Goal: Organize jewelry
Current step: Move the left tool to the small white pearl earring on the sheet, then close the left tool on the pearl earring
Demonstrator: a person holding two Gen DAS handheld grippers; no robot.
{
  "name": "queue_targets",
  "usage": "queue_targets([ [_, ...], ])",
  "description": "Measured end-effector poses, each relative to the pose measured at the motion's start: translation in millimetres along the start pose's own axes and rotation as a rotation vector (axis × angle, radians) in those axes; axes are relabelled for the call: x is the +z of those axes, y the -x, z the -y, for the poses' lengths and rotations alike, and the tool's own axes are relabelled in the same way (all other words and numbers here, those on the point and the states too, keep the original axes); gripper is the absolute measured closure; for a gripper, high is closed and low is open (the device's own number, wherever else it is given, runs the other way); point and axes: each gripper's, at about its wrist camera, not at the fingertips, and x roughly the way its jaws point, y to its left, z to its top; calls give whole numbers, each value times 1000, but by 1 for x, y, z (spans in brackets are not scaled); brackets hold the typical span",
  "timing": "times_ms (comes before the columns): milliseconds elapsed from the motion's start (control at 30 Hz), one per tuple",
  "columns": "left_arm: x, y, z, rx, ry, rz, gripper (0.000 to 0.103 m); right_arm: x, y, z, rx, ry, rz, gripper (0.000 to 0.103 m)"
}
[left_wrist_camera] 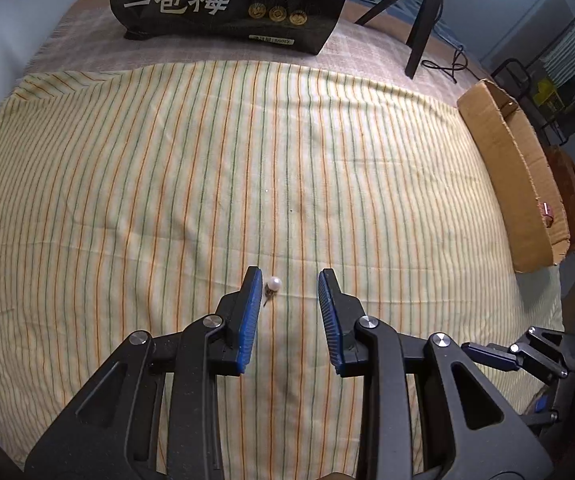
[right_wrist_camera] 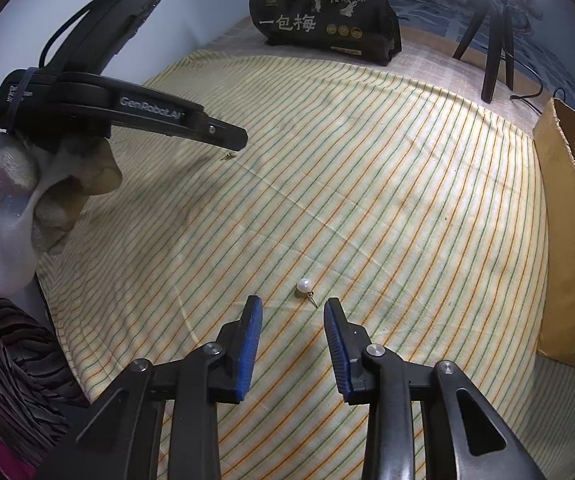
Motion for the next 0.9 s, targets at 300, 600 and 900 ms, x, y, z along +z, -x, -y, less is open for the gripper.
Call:
queue_targets([
  [300, 3, -14, -3, 42, -9, -16, 81, 4, -8, -1, 1, 11, -12, 75],
  [600, 3, -23, -3, 65, -23, -27, 89, 8, -18, -6, -24, 26, -15, 80],
  [900, 3, -23, -7, 67, -20, -26, 96, 13, -28, -3, -46, 29, -29, 99],
])
